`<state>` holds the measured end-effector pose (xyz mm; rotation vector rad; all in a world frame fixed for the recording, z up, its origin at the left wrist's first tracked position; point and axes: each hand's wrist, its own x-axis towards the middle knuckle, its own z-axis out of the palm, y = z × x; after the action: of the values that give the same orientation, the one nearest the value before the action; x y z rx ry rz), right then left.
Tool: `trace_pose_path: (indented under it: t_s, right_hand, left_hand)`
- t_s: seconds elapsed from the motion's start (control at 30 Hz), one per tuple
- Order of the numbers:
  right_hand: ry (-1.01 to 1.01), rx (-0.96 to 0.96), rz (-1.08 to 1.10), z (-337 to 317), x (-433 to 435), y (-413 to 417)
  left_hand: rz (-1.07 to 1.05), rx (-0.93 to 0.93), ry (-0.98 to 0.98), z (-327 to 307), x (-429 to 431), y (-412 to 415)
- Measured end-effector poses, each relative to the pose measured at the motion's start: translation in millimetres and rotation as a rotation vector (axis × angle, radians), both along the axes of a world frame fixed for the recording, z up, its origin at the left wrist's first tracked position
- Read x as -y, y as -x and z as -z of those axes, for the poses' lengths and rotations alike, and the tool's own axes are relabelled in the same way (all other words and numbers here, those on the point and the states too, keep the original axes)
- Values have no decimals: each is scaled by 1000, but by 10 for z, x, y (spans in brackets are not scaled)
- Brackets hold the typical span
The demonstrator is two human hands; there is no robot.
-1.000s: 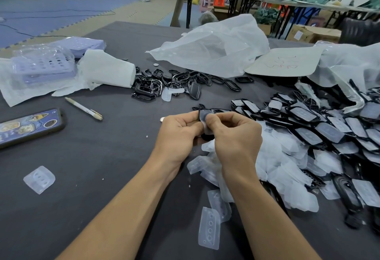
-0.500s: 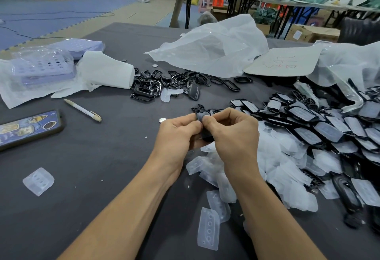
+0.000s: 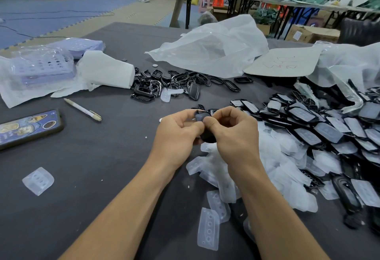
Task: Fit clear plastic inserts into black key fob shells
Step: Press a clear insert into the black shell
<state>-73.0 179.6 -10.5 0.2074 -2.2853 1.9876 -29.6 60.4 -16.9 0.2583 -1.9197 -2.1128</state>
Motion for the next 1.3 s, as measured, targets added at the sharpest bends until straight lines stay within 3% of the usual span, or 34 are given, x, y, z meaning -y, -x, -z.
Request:
trace_pose_path:
  t_s: [0.17,0.6,0.83,1.3]
  right_hand:
    - [-30,-26,-44,6,9,3]
    - [49,69,-121,-7,16,4]
    - [50,37,-83,8,-8,21]
    - [49,20,-189,-8,16,-10]
  left_hand:
    - [-145,36,5,-28,59,1]
    - [-125,72,-189,-50,78,9]
    - [-18,119,-161,-91,98,-16]
    - [-177,120,-205,-66,74,13]
